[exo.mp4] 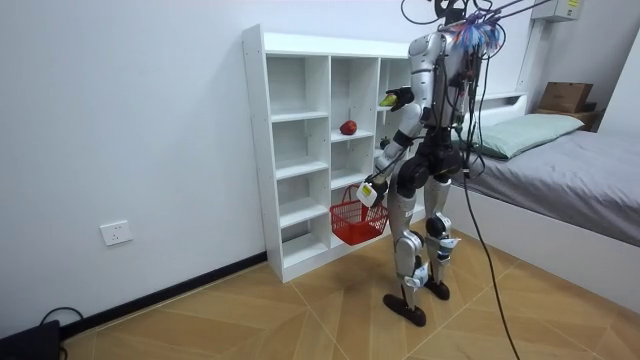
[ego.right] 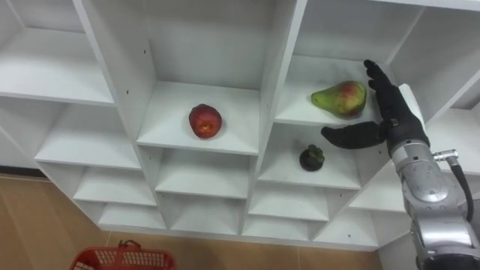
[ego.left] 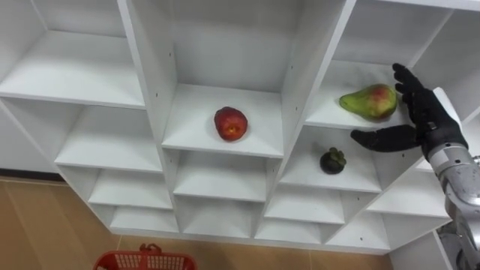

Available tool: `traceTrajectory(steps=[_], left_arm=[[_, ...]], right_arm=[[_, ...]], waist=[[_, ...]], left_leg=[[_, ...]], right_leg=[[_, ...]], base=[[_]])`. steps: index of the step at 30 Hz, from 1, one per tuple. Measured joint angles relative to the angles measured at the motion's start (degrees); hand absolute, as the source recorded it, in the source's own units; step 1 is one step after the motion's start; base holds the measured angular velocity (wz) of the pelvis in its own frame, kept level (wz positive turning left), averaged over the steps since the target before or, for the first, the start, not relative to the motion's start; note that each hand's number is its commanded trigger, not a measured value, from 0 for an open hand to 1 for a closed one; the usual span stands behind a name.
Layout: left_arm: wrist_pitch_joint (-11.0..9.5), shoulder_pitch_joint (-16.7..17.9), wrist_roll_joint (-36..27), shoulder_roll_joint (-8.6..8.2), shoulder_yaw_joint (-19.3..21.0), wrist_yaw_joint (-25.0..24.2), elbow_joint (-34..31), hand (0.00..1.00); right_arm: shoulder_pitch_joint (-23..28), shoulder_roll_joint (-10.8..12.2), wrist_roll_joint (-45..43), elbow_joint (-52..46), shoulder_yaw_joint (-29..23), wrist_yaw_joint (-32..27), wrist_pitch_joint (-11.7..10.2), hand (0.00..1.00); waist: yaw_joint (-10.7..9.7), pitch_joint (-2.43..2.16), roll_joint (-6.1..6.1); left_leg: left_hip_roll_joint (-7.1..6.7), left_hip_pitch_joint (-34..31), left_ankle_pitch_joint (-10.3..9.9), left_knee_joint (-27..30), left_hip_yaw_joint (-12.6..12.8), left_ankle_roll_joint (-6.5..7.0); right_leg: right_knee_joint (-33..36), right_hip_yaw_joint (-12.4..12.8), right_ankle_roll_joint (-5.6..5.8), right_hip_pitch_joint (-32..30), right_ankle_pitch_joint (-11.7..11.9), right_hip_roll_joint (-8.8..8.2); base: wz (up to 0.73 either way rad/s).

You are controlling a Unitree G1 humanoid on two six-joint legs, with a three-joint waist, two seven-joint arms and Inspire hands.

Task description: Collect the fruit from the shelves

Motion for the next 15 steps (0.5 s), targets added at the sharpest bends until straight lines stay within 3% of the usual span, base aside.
traceTrajectory(steps=[15], left_arm=[[0.0,0.0,-0.1,0.01,0.0,0.2,0.0,1.0]], right_arm=[[-0.3,0.0,0.0,0.0,0.1,-0.1,1.1,0.0]], waist=[[0.2,0.2,-0.22]], left_leg=[[0.0,0.2,0.0,0.1,-0.2,0.03]], right_leg=[[0.5,0.1,0.01,0.0,0.0,-0.03]], base=[[0.0]])
